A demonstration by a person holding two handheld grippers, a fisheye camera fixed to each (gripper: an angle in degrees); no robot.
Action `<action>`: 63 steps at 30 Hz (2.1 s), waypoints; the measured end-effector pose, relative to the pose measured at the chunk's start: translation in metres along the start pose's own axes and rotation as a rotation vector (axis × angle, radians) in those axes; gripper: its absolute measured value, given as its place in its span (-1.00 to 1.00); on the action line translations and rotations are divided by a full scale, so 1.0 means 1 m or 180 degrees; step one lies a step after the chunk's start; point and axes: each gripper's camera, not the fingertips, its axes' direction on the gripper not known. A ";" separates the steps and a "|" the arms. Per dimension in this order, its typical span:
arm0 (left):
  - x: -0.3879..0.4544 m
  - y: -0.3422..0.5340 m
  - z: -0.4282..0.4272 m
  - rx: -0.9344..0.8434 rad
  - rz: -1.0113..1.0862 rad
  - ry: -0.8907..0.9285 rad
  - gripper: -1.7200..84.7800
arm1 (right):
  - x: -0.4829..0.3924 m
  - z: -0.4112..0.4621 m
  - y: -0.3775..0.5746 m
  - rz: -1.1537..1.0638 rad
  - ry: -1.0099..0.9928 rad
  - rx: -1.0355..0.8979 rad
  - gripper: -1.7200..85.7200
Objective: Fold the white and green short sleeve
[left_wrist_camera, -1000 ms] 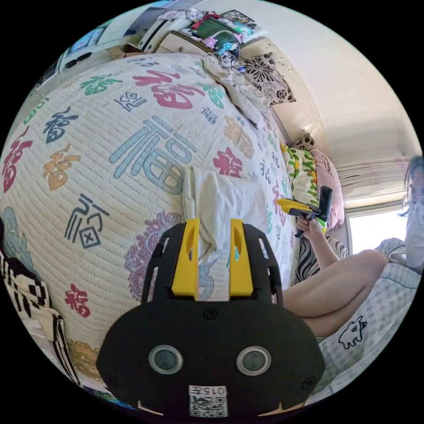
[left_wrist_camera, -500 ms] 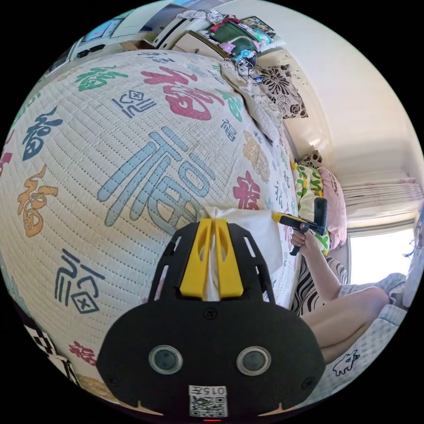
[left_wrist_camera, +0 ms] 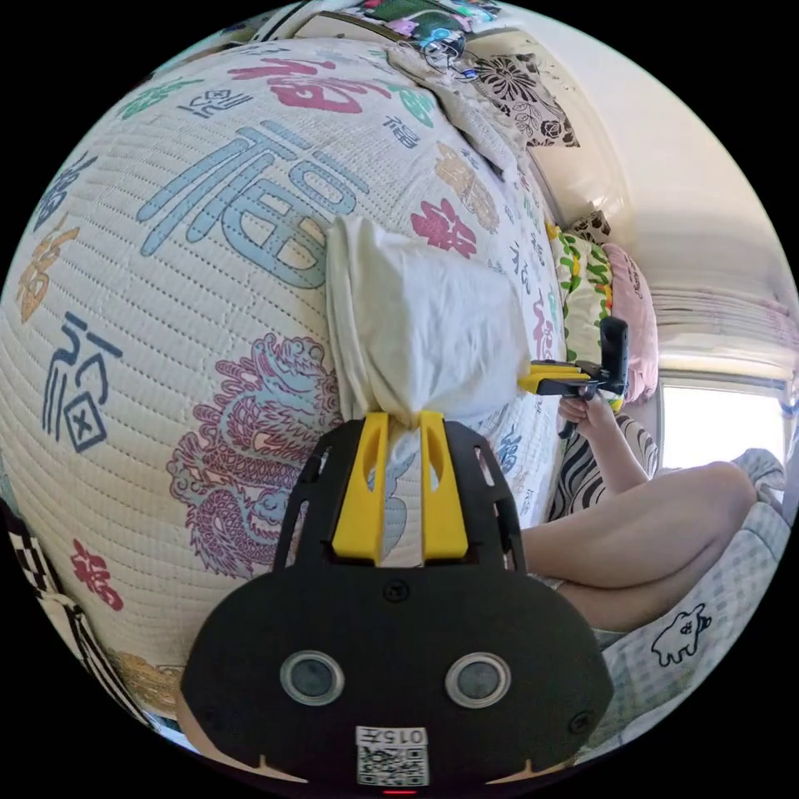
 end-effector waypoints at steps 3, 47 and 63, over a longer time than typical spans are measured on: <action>0.010 0.015 -0.017 0.0094 0.0193 -0.0166 -0.88 | -0.014 0.003 -0.010 -0.0191 0.0261 0.0051 -0.85; -0.118 0.371 -0.447 0.1828 -0.0118 0.0603 -0.92 | -0.333 0.324 -0.354 -0.2006 -0.1699 -0.0865 -0.84; -0.177 0.577 -0.544 0.2677 -0.1241 -0.0409 -0.74 | -0.504 0.508 -0.431 -0.2317 -0.0857 -0.1377 -0.80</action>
